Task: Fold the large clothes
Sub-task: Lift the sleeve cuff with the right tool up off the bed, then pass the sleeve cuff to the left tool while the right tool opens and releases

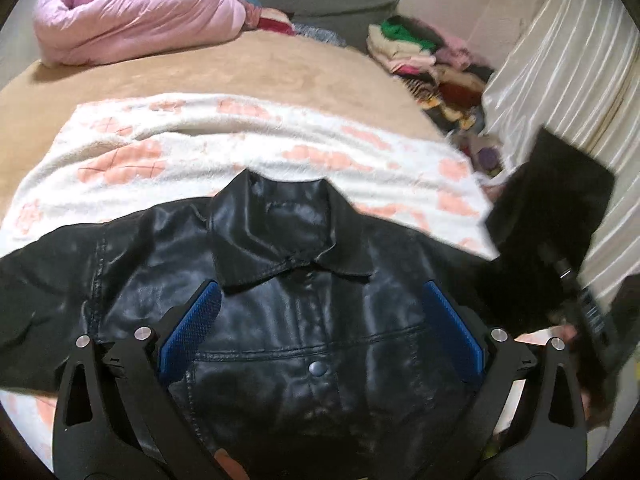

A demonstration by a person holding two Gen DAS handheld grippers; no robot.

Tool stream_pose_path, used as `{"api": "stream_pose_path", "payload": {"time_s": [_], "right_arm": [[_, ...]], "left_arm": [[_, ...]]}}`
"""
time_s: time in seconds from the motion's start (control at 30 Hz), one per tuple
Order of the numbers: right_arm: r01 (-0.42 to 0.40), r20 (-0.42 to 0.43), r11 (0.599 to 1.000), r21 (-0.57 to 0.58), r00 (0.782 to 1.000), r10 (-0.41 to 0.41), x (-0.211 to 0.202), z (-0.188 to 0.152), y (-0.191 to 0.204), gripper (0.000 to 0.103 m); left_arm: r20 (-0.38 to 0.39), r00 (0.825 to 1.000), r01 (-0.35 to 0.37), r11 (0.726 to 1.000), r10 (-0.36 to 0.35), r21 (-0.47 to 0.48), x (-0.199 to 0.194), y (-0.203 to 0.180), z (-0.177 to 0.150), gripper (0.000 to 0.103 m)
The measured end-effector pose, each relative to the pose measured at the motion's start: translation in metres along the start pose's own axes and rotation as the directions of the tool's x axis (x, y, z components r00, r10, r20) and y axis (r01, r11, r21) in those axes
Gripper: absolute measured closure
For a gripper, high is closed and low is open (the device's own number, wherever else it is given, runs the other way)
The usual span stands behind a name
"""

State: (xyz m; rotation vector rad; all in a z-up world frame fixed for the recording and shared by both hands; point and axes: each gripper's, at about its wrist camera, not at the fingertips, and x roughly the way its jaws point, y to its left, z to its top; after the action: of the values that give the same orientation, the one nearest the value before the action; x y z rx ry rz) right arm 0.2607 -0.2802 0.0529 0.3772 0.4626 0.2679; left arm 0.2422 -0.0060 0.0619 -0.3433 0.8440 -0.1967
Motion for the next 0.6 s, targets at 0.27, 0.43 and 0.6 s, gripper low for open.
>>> {"api": "stream_pose_path", "payload": {"time_s": [0.27,0.43,0.6], "right_arm": [[-0.079,-0.091,0.987,-0.143,0.994,0.066,0.020,-0.037,0.052,0.097],[-0.103,-0.149,0.969,-0.225,0.986,0.070,0.031,-0.059,0.077,0.097],[-0.115,-0.185,0.948,-0.296,0.981,0.061,0.037,-0.077,0.094,0.097]], "left_arm": [[0.033,0.965,0.264,0.950,-0.262,-0.167,-0.023,0.030,0.014,0.009],[0.006,0.945,0.320,0.920,-0.327,-0.226,-0.021,0.035,0.020,0.009],[-0.029,0.916,0.371,0.874,-0.399,-0.313,-0.006,0.045,0.025,0.009]]}}
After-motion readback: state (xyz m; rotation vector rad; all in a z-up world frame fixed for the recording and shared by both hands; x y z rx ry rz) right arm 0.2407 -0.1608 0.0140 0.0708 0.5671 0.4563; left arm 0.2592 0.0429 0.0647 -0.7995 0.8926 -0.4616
